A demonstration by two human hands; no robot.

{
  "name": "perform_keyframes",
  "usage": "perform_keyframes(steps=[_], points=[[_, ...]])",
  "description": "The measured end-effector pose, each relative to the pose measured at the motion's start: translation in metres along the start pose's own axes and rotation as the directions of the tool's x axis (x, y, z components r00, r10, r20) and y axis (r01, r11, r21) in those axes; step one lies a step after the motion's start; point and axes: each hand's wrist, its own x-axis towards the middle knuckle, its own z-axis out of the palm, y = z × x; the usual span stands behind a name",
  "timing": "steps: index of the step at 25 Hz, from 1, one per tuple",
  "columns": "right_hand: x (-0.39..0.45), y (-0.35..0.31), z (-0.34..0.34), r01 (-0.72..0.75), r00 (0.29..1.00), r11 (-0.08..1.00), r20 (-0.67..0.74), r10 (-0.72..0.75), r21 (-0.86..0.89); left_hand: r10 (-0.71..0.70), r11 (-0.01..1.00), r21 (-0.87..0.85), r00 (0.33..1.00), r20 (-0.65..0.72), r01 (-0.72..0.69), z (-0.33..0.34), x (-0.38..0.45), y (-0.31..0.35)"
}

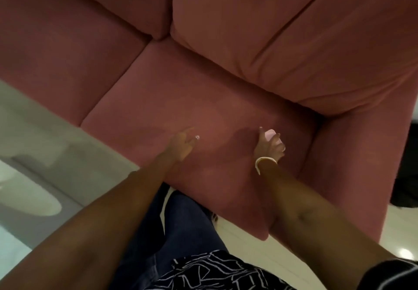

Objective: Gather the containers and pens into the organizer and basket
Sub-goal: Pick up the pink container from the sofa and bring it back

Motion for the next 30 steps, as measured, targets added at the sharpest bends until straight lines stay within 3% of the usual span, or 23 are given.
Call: perform_keyframes(steps=[4,7,10,12,14,16,19,20,23,24,26,28,30], points=[[-0.005,-0.001,-0.003,0.07,0.993,0.997,-0.093,-0.071,-0.01,-0.003,0.999,-0.047,1.0,-0.015,0.003,-0.01,-0.015,-0.015],[-0.039,-0.05,-0.024,0.288,0.958,0.957,-0.011,-0.288,0.031,-0.052,0.991,-0.126,0.998,-0.019,0.05,-0.038,-0.034,-0.019],[-0.09,-0.14,-0.059,0.542,0.832,0.834,0.069,-0.55,0.102,-0.113,0.966,-0.238,0.993,-0.026,0.103,-0.088,-0.053,-0.022],[-0.125,-0.207,-0.083,0.687,0.704,0.7,0.062,-0.708,0.194,-0.201,0.909,-0.384,0.978,-0.06,0.163,-0.129,-0.064,-0.029],[-0.163,-0.279,-0.111,0.818,0.506,0.496,0.047,-0.861,0.29,-0.359,0.754,-0.602,0.932,-0.045,0.262,-0.183,-0.075,-0.04],[-0.193,-0.346,-0.136,0.9,0.31,0.288,-0.018,-0.95,0.327,-0.444,0.527,-0.802,0.896,0.023,0.282,-0.241,-0.081,-0.058],[-0.225,-0.448,-0.162,0.929,0.169,0.142,-0.05,-0.984,0.341,-0.408,0.236,-0.964,0.913,0.013,0.119,-0.339,-0.084,-0.102],[-0.233,-0.482,-0.167,0.926,0.153,0.143,-0.002,-0.988,0.35,-0.405,0.187,-0.979,0.914,-0.003,0.079,-0.368,-0.086,-0.118],[-0.259,-0.584,-0.176,0.894,0.191,0.243,0.17,-0.967,0.377,-0.462,0.2,-0.98,0.884,-0.074,0.022,-0.445,-0.092,-0.162],[-0.27,-0.614,-0.178,0.822,0.226,0.305,0.216,-0.95,0.482,-0.491,0.174,-0.985,0.866,-0.09,-0.004,-0.465,-0.093,-0.174],[-0.294,-0.675,-0.184,0.514,0.3,0.46,0.351,-0.887,0.724,-0.555,0.095,-0.991,0.821,-0.134,-0.098,-0.507,-0.096,-0.201],[-0.318,-0.731,-0.184,0.25,0.313,0.598,0.521,-0.794,0.761,-0.599,-0.012,-0.983,0.789,-0.138,-0.181,-0.548,-0.101,-0.228],[-0.34,-0.78,-0.179,0.212,0.292,0.645,0.582,-0.759,0.735,-0.636,-0.107,-0.962,0.761,-0.128,-0.251,-0.582,-0.105,-0.258]])
